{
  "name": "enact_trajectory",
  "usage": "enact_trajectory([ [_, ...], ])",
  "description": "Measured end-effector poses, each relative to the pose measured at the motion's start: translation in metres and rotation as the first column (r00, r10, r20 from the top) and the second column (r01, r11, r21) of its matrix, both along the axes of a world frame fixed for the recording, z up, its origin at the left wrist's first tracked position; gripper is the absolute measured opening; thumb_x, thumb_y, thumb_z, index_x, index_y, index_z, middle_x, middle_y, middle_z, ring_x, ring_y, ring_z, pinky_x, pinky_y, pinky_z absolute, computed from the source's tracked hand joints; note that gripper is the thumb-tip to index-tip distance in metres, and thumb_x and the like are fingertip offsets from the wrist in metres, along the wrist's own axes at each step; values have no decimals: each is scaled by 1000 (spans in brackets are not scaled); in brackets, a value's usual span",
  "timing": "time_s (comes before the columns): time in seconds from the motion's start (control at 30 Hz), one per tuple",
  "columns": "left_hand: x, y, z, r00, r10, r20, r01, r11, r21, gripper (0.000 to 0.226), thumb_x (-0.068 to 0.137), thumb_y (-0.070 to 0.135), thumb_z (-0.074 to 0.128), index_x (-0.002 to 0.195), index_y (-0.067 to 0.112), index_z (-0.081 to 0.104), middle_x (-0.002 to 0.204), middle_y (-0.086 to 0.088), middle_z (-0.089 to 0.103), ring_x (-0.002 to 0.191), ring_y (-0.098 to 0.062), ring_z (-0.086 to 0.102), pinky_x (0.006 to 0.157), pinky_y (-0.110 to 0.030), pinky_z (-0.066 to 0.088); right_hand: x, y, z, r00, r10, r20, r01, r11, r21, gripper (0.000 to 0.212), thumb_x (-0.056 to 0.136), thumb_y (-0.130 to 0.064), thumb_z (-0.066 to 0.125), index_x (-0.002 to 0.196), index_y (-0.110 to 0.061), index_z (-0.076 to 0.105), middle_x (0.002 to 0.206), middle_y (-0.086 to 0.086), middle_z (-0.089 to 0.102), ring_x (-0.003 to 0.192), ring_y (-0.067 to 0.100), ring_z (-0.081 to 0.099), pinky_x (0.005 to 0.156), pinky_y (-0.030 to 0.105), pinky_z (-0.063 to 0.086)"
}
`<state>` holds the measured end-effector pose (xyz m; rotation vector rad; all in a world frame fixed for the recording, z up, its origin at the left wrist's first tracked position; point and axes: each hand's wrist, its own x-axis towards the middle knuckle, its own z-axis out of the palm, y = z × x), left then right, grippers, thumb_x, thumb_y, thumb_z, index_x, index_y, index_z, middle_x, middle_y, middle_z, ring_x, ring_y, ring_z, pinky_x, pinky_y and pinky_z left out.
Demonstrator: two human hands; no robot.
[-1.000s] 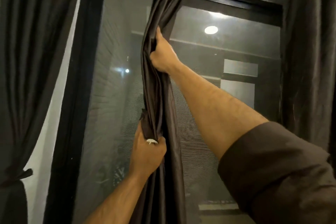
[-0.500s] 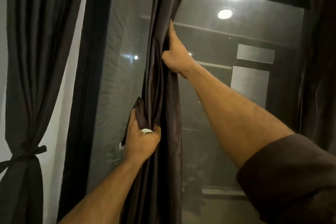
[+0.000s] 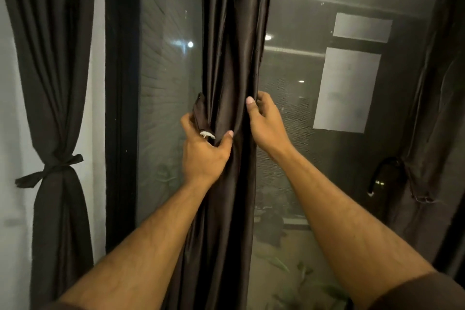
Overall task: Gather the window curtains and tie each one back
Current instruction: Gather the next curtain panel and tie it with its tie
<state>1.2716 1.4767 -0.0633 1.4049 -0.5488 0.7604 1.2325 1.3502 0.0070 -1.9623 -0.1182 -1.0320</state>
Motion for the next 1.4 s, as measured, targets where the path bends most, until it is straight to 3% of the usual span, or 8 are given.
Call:
enact_trajectory([
  [0.17,0,4,-2,1000,-15,-21,16,999,42,70,83,24,79,146,15,48,131,10,64,120,-2,60,97,-8,47,-14,20,-8,983,177,-50,-171,979,111,57,108,-55,34,130,-14,67,119,-2,74,112,7,69,101,27,55],
  [0.33,2,19,1,996,-64,-68,63,998,-12,64,81,35,74,141,23,54,130,7,67,120,-7,64,102,-30,52,-6,21,-28,979,-186,77,181,981,71,74,96,-30,70,155,-17,29,150,5,49,135,19,52,111,38,47],
  [0.5,9,44,-25,977,-162,-141,142,979,-144,28,74,40,56,98,27,59,93,0,64,83,-10,61,78,-29,48,-12,44,-56,807,-303,507,442,880,-177,18,91,-21,69,107,-15,62,110,2,57,100,20,57,86,44,50],
  [0.6,18,56,-47,951,-112,-287,74,987,-140,18,88,33,55,96,19,64,90,-7,67,85,-26,65,79,-49,54,-13,70,-77,926,-96,365,179,963,-202,17,97,-34,66,90,-20,59,80,-9,62,72,11,61,64,43,53],
  [0.73,26,65,-61,948,-52,-314,41,998,-43,8,94,8,66,100,11,62,90,-11,73,84,-29,72,77,-47,59,0,93,-100,981,-122,151,159,952,-261,26,93,-49,69,92,-26,57,72,-10,62,67,8,62,57,27,51],
  [0.97,36,73,-68,956,182,-228,-160,981,111,26,93,-4,60,95,16,76,98,5,73,88,-9,68,69,-5,48,34,95,-106,938,-341,-58,327,929,-174,36,91,-35,73,116,-23,51,108,-4,63,93,22,67,82,45,55],
  [1.13,30,75,-75,969,219,-114,-189,955,229,34,95,-5,59,123,10,72,122,8,66,110,-3,60,88,2,42,38,87,-108,933,-346,-101,317,921,-227,9,98,-27,64,95,-20,57,84,-4,69,77,19,69,71,43,59],
  [1.4,13,57,-86,995,87,-51,-76,978,195,36,86,8,76,121,10,68,89,11,72,66,2,67,57,-8,48,42,97,-92,979,-30,-203,11,996,-91,53,103,-50,54,62,-16,56,49,-8,55,48,9,54,53,31,44],
])
